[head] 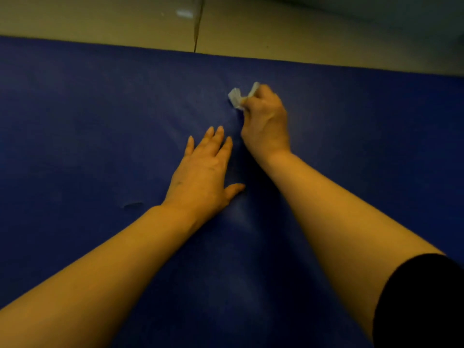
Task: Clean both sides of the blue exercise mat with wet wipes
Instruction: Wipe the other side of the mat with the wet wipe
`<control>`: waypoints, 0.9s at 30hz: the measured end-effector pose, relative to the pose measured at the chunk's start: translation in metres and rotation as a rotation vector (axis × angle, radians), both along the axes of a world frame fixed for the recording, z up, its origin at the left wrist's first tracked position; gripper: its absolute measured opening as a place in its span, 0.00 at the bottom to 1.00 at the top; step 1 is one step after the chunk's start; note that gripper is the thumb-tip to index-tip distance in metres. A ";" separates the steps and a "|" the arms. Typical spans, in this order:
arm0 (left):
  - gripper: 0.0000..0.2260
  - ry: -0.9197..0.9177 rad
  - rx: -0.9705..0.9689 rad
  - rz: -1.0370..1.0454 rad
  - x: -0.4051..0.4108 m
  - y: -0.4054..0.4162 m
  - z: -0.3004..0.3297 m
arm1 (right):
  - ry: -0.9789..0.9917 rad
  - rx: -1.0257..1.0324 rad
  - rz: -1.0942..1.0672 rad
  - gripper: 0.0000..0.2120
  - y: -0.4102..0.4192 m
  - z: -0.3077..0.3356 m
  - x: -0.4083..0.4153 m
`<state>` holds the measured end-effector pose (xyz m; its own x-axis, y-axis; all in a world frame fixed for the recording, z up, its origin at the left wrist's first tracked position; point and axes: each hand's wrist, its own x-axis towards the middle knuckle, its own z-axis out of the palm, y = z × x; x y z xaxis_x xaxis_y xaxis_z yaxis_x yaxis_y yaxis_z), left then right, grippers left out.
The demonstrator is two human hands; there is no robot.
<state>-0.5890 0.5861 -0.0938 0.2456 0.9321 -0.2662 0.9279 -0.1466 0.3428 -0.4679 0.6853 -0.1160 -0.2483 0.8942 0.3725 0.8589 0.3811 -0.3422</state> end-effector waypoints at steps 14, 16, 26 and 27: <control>0.54 0.149 -0.232 -0.046 0.011 -0.010 0.008 | -0.102 -0.133 0.028 0.12 -0.049 0.007 0.008; 0.54 0.146 -0.229 -0.041 0.011 -0.010 0.006 | -0.145 -0.073 0.003 0.05 -0.042 0.008 0.032; 0.54 0.131 -0.223 -0.026 0.011 -0.009 0.004 | -0.023 -0.057 -0.071 0.13 -0.079 -0.007 0.015; 0.54 0.128 -0.223 -0.023 0.012 -0.009 0.004 | -0.049 -0.073 -0.038 0.12 -0.079 -0.006 0.020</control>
